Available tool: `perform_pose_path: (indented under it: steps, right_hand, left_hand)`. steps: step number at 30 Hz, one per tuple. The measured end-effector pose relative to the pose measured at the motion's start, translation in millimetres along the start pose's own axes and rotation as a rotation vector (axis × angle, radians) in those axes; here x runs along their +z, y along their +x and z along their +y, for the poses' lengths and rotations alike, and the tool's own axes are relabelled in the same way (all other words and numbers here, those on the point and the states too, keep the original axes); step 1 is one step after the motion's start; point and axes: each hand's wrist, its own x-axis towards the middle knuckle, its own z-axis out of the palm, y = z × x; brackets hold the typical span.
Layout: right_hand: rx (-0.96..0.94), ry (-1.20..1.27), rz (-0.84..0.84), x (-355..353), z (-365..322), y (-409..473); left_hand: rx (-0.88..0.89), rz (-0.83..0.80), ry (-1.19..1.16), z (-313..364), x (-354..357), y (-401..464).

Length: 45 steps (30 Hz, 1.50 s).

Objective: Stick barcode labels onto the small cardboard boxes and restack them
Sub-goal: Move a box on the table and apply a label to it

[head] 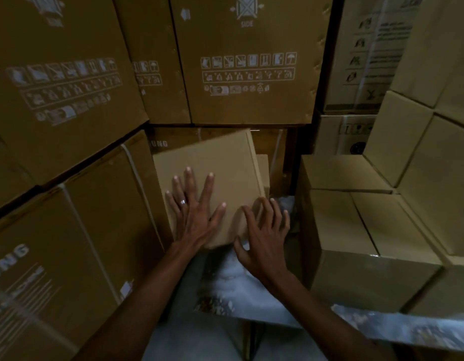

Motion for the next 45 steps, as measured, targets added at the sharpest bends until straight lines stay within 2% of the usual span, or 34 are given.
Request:
perform_pose_path:
  steps: [4,10,18,19,22,24,26,30,33,40,45]
  right_hand:
    - [0.003,0.002,-0.092,6.9,-7.6,-19.9]
    - [0.037,0.058,-0.310,35.1,-3.0,-53.0]
    - [0.019,-0.018,-0.407,45.0,8.7,-60.7]
    - [0.015,-0.020,-0.408,44.3,9.3,-62.2]
    - [0.014,-0.040,-0.413,43.2,11.3,-67.5]
    - [0.010,-0.048,-0.413,43.8,10.4,-73.5]
    - [0.007,-0.066,-0.400,43.2,7.3,-78.2]
    - [0.053,-0.066,-0.374,44.3,-5.1,-86.2]
    - [0.058,-0.057,-0.371,45.1,-11.5,-95.9]
    - [0.001,-0.089,-0.267,42.4,-21.1,-137.3]
    - [-0.037,-0.109,-0.209,42.8,-16.5,-170.4]
  left_hand:
    - [0.042,-0.061,0.058,-1.8,21.8,-42.5]
    - [0.085,-0.242,0.071,-3.4,64.4,-111.6]
    - [0.065,-0.256,0.006,-6.4,60.9,-114.6]
    - [-0.001,-0.214,-0.032,-12.5,58.3,-109.7]
    - [-0.348,-0.069,-0.194,-30.5,47.5,-84.7]
    - [-0.462,-0.171,-0.312,-41.7,44.7,-69.3]
    - [-0.441,-0.250,-0.315,-45.4,45.0,-61.5]
    - [-0.378,-0.288,-0.204,-31.1,46.2,-67.4]
    - [-0.396,-0.296,-0.125,-22.9,46.2,-78.3]
    - [-0.319,-0.079,-0.098,-19.6,46.3,-123.8]
    - [-0.333,-0.037,-0.153,-11.4,50.4,-165.7]
